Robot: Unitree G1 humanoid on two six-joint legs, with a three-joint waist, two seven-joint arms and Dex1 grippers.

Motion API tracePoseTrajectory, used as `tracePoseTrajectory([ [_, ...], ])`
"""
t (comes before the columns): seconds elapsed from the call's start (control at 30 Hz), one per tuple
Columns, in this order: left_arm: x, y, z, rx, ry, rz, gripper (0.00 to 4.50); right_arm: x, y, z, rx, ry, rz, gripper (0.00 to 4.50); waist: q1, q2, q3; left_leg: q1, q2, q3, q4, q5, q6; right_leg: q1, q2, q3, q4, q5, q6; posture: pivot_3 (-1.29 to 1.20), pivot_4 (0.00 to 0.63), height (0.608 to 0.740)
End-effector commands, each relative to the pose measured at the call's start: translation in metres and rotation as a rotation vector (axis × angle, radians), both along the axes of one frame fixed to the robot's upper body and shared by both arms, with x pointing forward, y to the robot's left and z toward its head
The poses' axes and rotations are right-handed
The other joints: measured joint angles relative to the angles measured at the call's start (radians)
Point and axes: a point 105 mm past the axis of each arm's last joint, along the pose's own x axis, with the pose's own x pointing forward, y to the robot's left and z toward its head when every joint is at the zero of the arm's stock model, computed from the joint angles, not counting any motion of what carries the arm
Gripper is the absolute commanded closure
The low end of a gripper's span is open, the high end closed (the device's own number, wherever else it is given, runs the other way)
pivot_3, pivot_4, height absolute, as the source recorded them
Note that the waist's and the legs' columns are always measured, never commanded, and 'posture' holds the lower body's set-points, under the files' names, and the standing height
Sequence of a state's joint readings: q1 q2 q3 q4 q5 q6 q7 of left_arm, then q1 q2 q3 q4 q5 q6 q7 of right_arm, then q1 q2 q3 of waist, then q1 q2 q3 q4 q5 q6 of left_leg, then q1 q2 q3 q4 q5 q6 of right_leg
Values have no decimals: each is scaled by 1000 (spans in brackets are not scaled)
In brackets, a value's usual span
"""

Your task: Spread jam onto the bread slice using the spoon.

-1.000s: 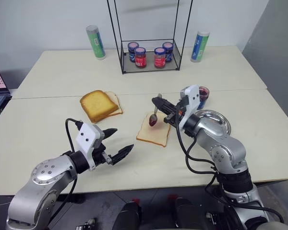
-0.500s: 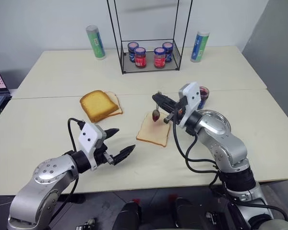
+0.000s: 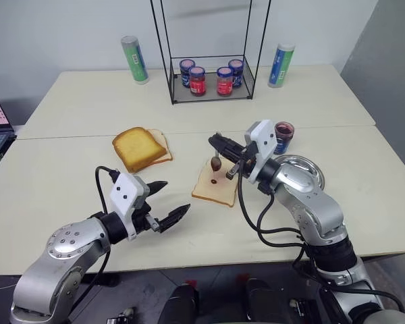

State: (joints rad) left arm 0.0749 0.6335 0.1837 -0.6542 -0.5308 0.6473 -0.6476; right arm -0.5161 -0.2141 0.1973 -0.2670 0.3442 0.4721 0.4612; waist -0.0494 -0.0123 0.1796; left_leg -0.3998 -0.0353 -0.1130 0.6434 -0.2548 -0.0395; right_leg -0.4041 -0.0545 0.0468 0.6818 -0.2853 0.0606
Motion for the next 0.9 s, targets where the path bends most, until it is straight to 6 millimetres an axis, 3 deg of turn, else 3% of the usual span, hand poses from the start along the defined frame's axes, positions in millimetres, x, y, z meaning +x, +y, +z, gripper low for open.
tracePoseTrajectory([
  [0.03, -1, -2, 6, 0, -23, -20, 0, 18, -21, 2, 225, 216, -107, 4461, 0, 0, 0, 0, 0, 0, 0, 0, 0, 0, 0, 0, 0, 0, 0, 0, 150, 740],
  [0.2, -1, -3, 7, 1, -24, -23, 0, 36, -32, -19, 425, 517, -179, 4461, 1, 0, 0, 0, 0, -2, 0, 0, 0, 0, 0, 0, 0, 0, 0, 0, 150, 740],
  [0.37, -2, -2, 7, 7, -24, -24, 0, 38, -31, -41, 607, 777, -197, 4461, 0, 0, 0, 0, 0, -1, 0, 0, 0, 0, 0, 0, 0, 0, -1, 0, 150, 740],
  [0.57, -3, -2, 8, 8, -26, -20, 0, 43, -34, -45, 797, 915, -214, 4461, -2, 0, 0, 0, 0, 1, 0, 0, 0, 0, 0, 0, 0, 0, -1, 0, 150, 740],
  [0.9, -2, -3, 8, 4, -31, -22, 0, 43, -28, -59, 714, 925, -239, 4461, -10, 0, 0, 0, -3, 1, -1, 0, 0, 0, 1, 0, 0, 0, -1, 0, 150, 740],
])
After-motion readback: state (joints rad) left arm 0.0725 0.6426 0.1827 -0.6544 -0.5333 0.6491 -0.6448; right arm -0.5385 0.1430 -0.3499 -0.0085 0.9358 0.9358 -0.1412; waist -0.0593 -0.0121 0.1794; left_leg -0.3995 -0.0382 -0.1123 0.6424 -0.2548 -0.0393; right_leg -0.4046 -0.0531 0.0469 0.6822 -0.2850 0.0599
